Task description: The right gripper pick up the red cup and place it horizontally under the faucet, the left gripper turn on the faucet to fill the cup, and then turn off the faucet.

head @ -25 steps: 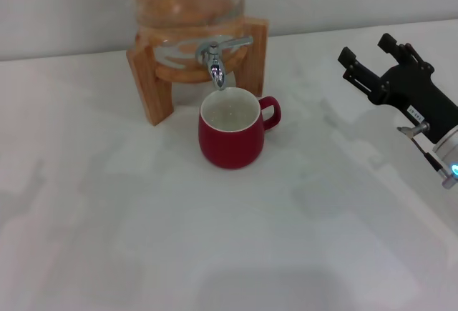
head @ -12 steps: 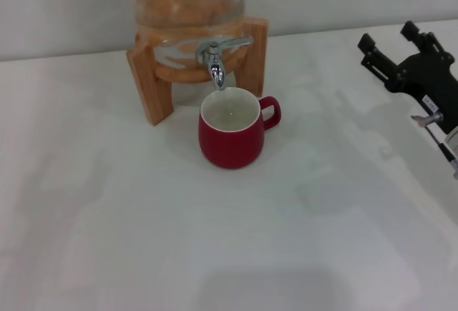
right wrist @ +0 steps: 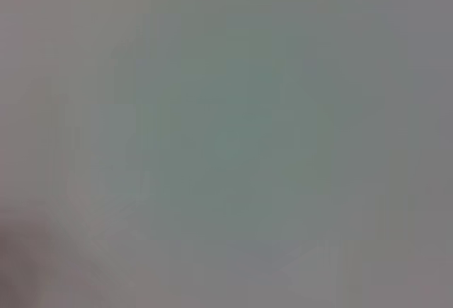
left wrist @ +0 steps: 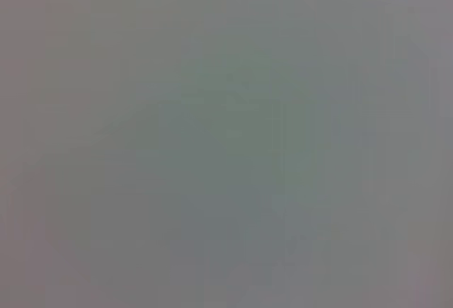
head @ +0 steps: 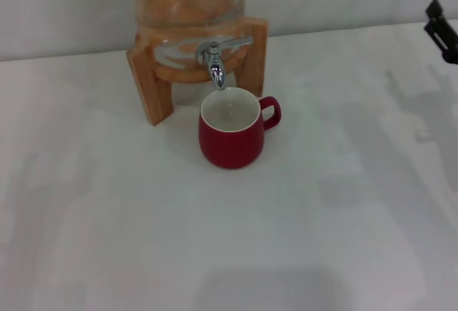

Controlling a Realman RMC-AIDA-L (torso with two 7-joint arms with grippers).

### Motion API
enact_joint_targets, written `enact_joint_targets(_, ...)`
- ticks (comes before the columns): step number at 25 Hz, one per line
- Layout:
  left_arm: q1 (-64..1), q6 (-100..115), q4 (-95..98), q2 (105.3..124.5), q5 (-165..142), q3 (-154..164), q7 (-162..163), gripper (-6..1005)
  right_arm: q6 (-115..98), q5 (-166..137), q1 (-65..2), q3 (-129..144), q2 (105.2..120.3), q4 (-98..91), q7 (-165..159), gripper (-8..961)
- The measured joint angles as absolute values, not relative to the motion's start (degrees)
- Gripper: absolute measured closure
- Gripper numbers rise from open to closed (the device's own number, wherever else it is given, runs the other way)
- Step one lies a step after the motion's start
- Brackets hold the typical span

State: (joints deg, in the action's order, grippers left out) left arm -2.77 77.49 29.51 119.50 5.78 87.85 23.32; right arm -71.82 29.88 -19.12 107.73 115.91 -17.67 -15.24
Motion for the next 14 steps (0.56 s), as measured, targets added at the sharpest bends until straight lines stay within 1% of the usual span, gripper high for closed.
enact_joint_targets(6, -5.6, 81.1, 24.4, 119.5, 6.3, 87.7, 23.3, 167, -72.6, 31.8, -18.7, 107.7, 115.72, -16.8, -15.0, 80)
enact_joint_targets(14, -5.5, 82.7, 23.4, 119.54, 6.0, 88.1, 23.3, 167, -74.4, 31.8, -17.8, 108.1, 115.72, -16.3, -15.5, 81)
